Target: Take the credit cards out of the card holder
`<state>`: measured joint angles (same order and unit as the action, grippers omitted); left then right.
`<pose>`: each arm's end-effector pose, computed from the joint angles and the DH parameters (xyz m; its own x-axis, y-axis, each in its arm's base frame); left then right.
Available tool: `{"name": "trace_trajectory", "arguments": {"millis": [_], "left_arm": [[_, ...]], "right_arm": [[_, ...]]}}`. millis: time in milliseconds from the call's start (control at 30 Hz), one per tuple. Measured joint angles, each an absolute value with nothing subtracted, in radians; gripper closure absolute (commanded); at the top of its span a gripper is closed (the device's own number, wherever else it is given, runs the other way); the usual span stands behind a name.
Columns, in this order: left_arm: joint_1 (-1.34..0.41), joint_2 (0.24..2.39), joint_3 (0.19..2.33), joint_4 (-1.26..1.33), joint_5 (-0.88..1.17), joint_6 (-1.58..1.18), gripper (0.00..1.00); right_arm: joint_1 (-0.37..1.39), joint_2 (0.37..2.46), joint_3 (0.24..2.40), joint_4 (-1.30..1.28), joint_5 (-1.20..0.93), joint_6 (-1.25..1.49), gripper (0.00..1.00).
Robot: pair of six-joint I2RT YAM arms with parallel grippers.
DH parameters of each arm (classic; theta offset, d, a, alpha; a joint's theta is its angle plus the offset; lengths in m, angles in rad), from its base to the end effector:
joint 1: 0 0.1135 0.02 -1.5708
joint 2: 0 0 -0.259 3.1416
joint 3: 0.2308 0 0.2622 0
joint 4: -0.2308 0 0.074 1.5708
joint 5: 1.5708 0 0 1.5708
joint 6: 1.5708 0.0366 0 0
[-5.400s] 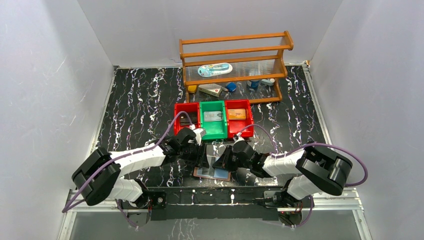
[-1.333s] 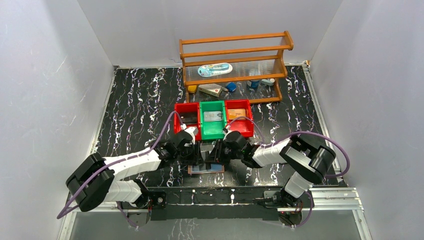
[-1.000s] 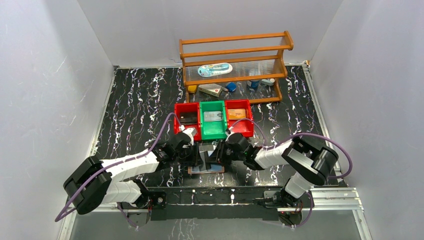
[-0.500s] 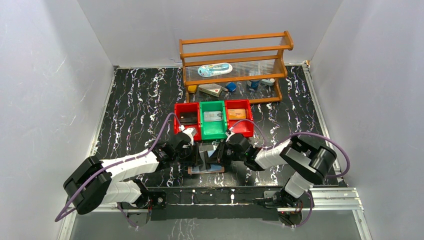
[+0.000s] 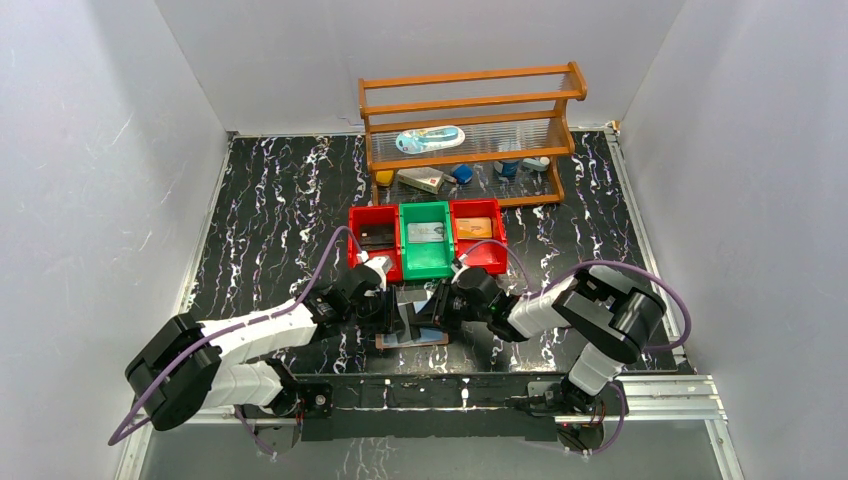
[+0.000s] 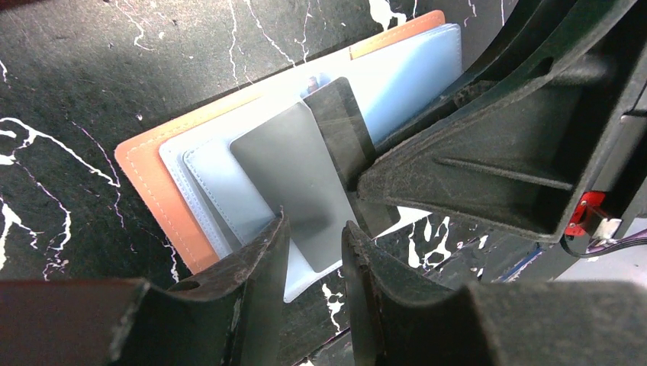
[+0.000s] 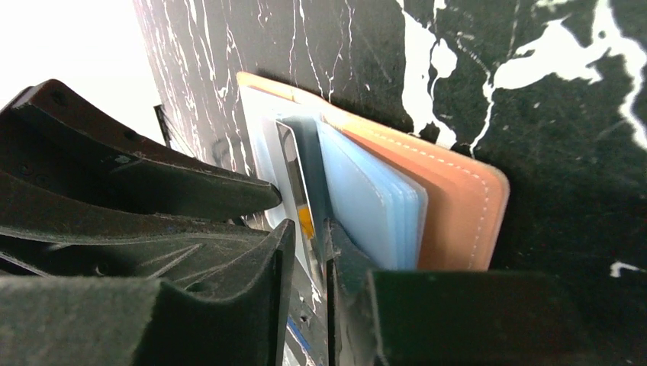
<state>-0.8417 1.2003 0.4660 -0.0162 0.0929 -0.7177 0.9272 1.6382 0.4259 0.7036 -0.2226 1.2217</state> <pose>0.1551 -0.1788 0.1531 -0.8603 -0.0198 -0.5093 0.2946 0.7961 -0.5286 0.1609 0.2280 0.1005 -0.9418 0.2718 -0.1977 -0.0318 0.5135 0.8575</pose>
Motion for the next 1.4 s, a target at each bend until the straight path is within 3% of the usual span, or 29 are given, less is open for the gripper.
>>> {"name": "trace_trajectory", "arguments": {"millis": [567,767,1067,1400], "left_arm": [[-0.842,1.182,0.470,-0.057,0.087,-0.717,0.69],[-0.842,1.182,0.473,-0.069,0.083,-0.719,0.69],[-0.842,1.182,0.476,-0.079,0.078,-0.720,0.69],[-0.842,1.182,0.476,-0.079,0.078,-0.726,0.69]], "right_arm": [[0.916,1.640,0.468,0.677,-0.223,1.193,0.76],[0.916,1.677,0.468,0.710,-0.254,1.186,0.83],[0.916,1.686,0.467,0.733,-0.267,1.193,0.74],[0.921,1.686,0.467,0.717,-0.259,1.175,0.84]]}}
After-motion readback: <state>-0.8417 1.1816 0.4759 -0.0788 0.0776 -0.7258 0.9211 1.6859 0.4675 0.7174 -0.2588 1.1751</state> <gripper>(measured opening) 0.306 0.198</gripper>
